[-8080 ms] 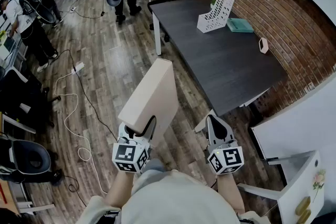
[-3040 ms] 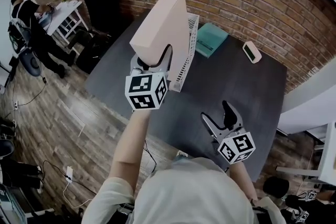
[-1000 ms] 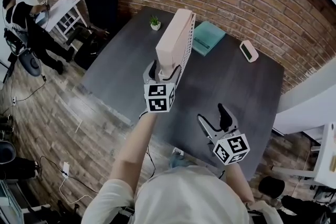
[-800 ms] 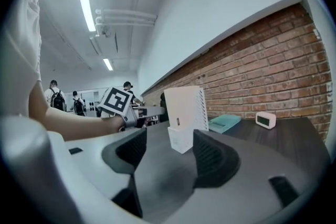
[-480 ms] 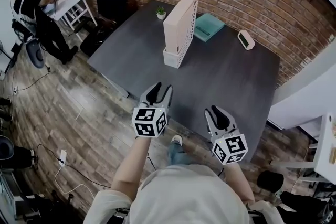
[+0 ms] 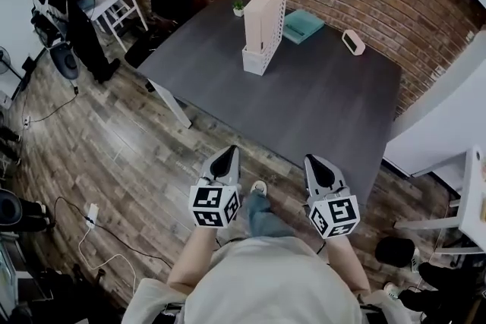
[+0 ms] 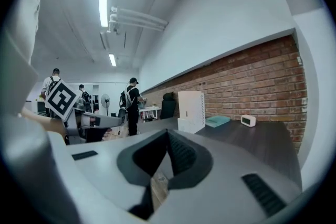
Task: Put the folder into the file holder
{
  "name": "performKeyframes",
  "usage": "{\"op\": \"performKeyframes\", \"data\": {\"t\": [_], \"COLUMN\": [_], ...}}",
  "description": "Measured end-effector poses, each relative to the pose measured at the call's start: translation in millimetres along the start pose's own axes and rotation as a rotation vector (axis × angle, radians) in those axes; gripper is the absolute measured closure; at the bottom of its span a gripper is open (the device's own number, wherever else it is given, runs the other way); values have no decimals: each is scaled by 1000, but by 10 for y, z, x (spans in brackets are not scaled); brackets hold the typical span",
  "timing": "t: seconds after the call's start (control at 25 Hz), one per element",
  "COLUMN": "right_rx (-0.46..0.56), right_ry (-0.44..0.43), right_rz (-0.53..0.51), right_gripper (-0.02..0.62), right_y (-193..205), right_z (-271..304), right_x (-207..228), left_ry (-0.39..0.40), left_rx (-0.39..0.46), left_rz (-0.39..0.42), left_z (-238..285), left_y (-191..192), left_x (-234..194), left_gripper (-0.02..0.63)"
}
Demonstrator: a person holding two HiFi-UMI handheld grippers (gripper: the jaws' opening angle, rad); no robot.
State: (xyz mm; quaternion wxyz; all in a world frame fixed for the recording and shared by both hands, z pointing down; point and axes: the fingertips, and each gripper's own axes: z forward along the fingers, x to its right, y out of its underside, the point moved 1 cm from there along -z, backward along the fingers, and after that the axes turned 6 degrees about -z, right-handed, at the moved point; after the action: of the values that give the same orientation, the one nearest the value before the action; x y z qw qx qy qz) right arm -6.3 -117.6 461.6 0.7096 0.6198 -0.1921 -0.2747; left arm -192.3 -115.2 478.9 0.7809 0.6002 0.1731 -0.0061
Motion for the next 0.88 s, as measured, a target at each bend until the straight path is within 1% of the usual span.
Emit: {"op": "performKeyframes", "data": {"t": [0.2,0.36,0.44,0.6,0.76,0.88], "right_rx": [1,-8,-8,16,27,35], "right_ry": [14,32,31,35,66,72], "right_rz": [-7,-4,-14,-21,-26,-28], "right_gripper": [594,594,594,594,594,594], "right_y": [45,36,16,-69,-148,-179], "right_z": [-353,-522,-540,-421,-260,-204], "right_x": [-254,-413,-468,-489,-476,-512], "left_ry": [22,-5,-7,11,35,35], "left_rx": [-7,0,8,11,3,10], "left_rz": [-21,-35,-36,-11,27,25], "left_z": [-534,-805,-851,-824,-792,-804], "left_y": [210,214,166,61,-15,-22], "left_x": [56,-38,-93,-159,-174,-202], "left_gripper": [595,595,595,595,595,595]}}
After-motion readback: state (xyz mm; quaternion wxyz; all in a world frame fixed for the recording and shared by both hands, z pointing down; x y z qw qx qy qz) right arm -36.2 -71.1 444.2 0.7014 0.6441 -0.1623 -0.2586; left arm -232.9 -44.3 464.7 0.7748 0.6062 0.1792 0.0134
